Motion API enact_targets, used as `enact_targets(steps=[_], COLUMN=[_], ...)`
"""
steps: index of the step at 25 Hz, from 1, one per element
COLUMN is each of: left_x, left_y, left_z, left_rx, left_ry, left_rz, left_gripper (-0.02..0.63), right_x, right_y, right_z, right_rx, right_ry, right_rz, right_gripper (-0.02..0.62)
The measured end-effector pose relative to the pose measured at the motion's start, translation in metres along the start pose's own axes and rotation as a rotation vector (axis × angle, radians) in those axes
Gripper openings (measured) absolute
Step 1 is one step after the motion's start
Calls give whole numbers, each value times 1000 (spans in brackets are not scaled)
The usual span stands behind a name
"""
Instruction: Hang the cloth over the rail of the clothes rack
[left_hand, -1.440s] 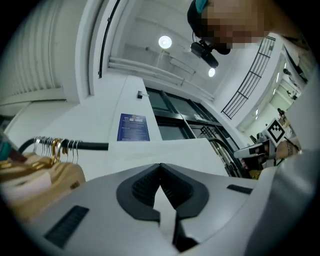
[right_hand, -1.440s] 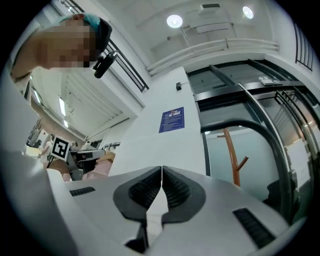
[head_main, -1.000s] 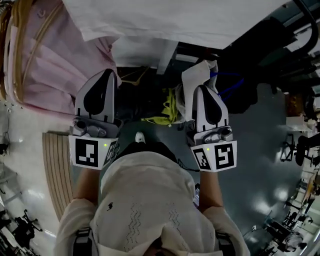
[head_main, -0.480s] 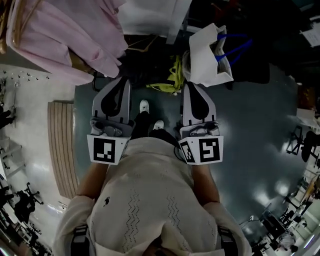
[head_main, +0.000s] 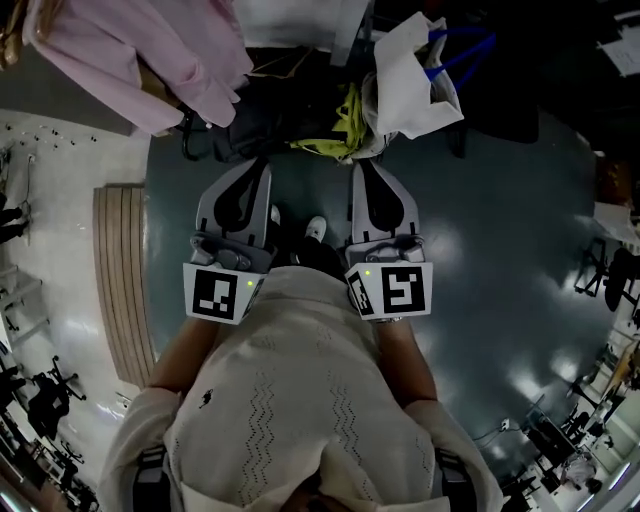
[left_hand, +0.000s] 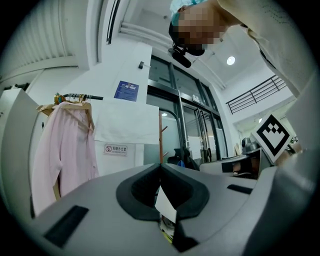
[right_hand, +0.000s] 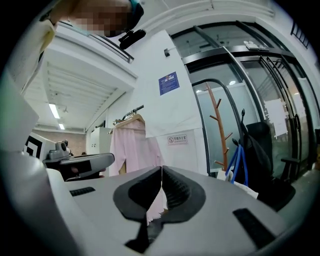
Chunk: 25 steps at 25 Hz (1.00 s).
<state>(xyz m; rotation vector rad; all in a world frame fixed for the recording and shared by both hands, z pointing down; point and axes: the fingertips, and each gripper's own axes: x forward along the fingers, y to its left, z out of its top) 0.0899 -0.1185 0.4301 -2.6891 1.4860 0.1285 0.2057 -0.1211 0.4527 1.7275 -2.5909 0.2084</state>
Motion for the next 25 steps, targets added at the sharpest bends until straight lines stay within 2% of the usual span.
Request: enact_targets(steps=[5,8,10,15,20,25], left_x=[-1,-7,-11,-26,-33,-39], left_y=[6,25,43,70,78,91], left_z=[5,8,8,-5,-15,-25], left_rx=[-67,-64,-60,-112,-110,-90], left_ry=[13,13,9,24,41,69], left_rz=[-41,-47,-32,11,13,31], left_gripper=[12,12,12,12,12,12], right_x=[-3,5,14,26,38,50], right_y=[14,27,38,67,81,93], right_z=[6,5,2,-9,-24,-32], right_rx=[-21,11,15,11,17,34], right_ry=[5,17,25,64,102,99], right_rz=[-50,-59,-48,-27,-21,-6], right_gripper=[18,18,18,18,18,18])
